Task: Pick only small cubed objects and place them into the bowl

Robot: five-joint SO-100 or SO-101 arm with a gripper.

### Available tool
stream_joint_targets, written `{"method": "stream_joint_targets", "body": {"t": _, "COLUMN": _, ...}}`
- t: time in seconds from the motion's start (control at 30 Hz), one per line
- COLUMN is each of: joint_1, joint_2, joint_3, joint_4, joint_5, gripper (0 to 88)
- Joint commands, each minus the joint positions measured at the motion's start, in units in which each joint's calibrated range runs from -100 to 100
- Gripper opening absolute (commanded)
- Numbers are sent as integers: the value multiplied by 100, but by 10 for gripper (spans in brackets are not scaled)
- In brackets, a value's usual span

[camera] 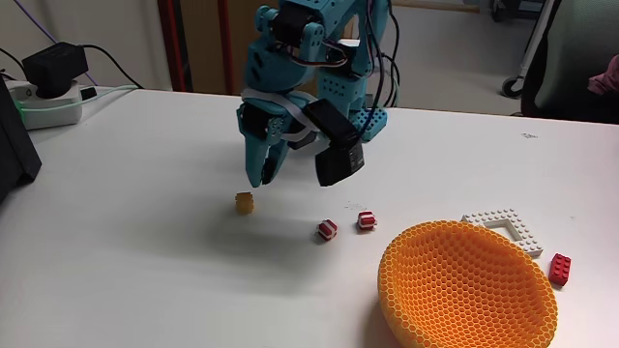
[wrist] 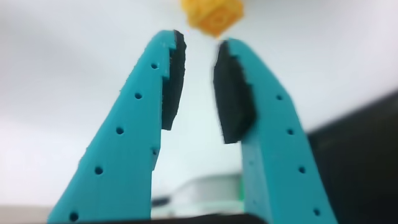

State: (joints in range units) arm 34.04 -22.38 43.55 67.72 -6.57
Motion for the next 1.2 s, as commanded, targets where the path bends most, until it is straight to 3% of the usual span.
{"method": "stream_joint_targets", "body": {"t": 0.0, "joint_1": 16, "joint_2": 155, "joint_3": -498, "joint_4": 178, "joint_5": -112, "gripper": 147}}
{"method": "stream_joint_targets", "body": {"t": 0.2, "joint_1": -21, "joint_2": 420, "joint_3": -594, "joint_4": 213, "joint_5": -195, "gripper": 248}}
{"method": "stream_joint_targets", "body": {"t": 0.4, "joint_1": 7, "joint_2": 950, "joint_3": -575, "joint_4": -4, "joint_5": -239, "gripper": 268}}
{"method": "stream_joint_targets", "body": {"t": 0.93, "joint_1": 342, "joint_2": 1604, "joint_3": -720, "joint_4": -569, "joint_5": -117, "gripper": 254}}
{"method": "stream_joint_targets", "body": {"t": 1.17, "joint_1": 426, "joint_2": 1802, "joint_3": -662, "joint_4": -838, "joint_5": -29, "gripper": 173}}
